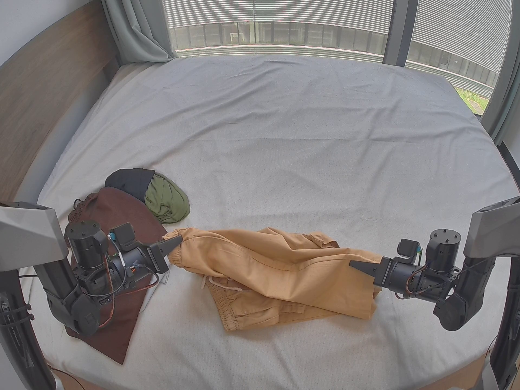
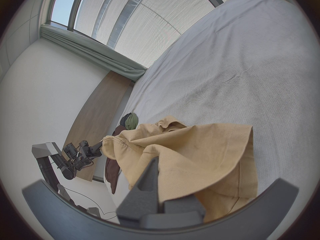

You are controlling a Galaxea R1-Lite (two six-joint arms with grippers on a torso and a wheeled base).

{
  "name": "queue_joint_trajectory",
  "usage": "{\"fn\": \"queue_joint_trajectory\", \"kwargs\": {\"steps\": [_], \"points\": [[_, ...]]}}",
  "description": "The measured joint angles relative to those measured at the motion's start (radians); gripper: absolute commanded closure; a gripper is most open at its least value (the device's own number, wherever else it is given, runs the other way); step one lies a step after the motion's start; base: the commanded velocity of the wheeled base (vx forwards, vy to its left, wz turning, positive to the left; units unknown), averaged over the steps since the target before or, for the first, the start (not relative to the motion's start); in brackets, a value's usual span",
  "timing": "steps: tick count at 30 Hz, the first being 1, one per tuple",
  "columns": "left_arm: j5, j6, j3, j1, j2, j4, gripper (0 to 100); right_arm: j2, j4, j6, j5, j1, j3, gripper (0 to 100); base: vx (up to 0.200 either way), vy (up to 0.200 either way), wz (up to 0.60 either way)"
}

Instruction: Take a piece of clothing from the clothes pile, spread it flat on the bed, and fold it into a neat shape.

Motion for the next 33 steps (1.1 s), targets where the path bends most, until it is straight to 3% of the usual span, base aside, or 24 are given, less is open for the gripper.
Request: {"fn": "queue_joint_trajectory", "kwargs": {"steps": [21, 33], "points": [[-0.018, 0.004, -0.051, 0.009, -0.028, 0.0, 100, -0.163, 0.003, -0.001, -0.003, 0.021, -0.005, 100, 0.0, 0.0, 0.0], [-0.118, 0.002, -0.057, 0.01, -0.106, 0.0, 100, -0.274, 0.004, -0.006, -0.003, 0.032, -0.001, 100, 0.0, 0.0, 0.0]]}}
